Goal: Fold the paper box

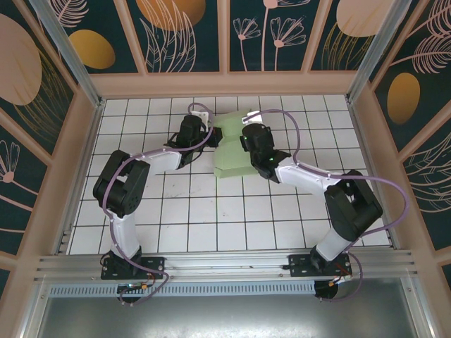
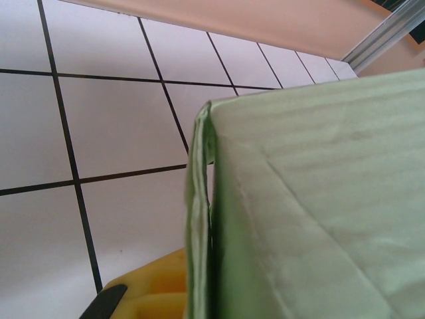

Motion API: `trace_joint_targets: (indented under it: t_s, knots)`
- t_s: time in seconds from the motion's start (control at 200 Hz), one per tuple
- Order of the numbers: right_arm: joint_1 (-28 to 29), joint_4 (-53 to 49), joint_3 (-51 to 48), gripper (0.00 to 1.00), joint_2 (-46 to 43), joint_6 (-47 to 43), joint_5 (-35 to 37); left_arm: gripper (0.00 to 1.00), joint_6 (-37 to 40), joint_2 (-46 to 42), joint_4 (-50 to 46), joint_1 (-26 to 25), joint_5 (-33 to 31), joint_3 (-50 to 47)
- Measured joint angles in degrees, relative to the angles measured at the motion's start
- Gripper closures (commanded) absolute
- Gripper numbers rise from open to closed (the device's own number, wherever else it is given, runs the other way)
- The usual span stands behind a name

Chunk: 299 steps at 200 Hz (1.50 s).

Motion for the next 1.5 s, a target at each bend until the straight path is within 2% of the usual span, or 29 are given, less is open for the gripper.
trace_joint_targets:
  t_s: [0.055,0.11,0.365,0.425,0.48,0.515,0.556,0.746,0.781,0.816,0.836,0.866,1.031,1.066,1.091,1.131,1.161,1.326,1.381,1.496]
  knots:
    - [0.0,0.0,0.2,0.86,0.4,-0.5,0.3,1.0,0.0,0.0,0.0,0.0,0.0,0.0]
    - [0.0,-0.1,0.5,1.0,0.8,-0.9,0.9,1.0,0.0,0.0,0.0,0.0,0.0,0.0]
    - [0.9,0.0,0.8,1.0,1.4,-2.4,4.0,1.0,0.0,0.1,0.0,0.0,0.0,0.0]
    - [1.2,0.2,0.9,0.84,1.9,-2.6,5.0,1.0,0.0,0.1,-0.2,0.0,0.0,0.0]
    - [1.5,0.7,1.0,0.81,2.5,-3.2,6.0,1.0,0.0,0.1,-0.4,0.0,0.0,0.0]
    - [1.7,1.0,1.0,0.85,3.0,-3.7,6.7,1.0,0.0,0.1,-0.4,0.0,0.0,0.0]
    - [1.9,1.3,1.0,1.0,3.4,-4.2,7.7,1.0,0.0,0.1,-0.4,-0.1,0.0,0.0]
    - [2.9,2.1,2.7,1.0,5.7,-7.1,12.7,1.0,-0.5,0.1,-0.8,0.0,0.0,0.0]
    - [3.1,2.3,3.0,0.87,6.1,-7.4,13.8,1.0,-0.7,0.1,-0.8,0.0,0.0,0.0]
    - [3.4,2.9,3.1,0.85,6.5,-7.6,14.9,1.0,-0.9,0.1,-0.8,0.0,0.0,0.0]
    - [3.5,3.1,3.1,0.86,6.7,-7.9,15.4,1.0,-0.9,0.1,-0.8,0.0,0.0,0.1]
    - [3.7,3.5,3.1,1.0,6.9,-8.3,16.3,1.0,-0.9,0.1,-0.8,0.0,0.1,0.1]
    - [3.7,4.4,3.5,1.0,7.5,-8.7,19.3,1.0,-1.3,0.1,-0.7,-0.4,0.7,0.2]
    - [3.8,4.7,3.5,0.83,7.7,-8.6,19.9,1.0,-1.3,0.1,-0.7,-0.4,0.7,0.3]
    - [3.8,4.9,3.5,0.8,7.8,-8.9,20.3,1.0,-1.3,0.1,-0.7,-0.4,0.7,0.4]
    - [3.8,5.4,3.5,0.87,8.1,-9.3,21.1,1.0,-1.4,0.1,-0.7,-0.4,0.9,0.6]
    - [3.8,5.9,3.5,1.0,8.1,-9.5,21.6,1.0,-1.4,0.1,-0.6,-0.4,1.1,0.6]
    - [3.9,7.8,3.5,1.0,8.4,-10.8,23.1,1.0,-1.7,0.1,0.0,-0.5,1.6,0.8]
    - [3.9,8.3,3.5,0.84,8.4,-10.9,23.3,1.0,-1.7,0.1,0.1,-0.5,1.6,0.8]
    - [3.9,10.2,3.1,0.59,8.4,-11.6,23.5,1.0,-2.0,0.1,0.0,-0.4,1.4,0.9]
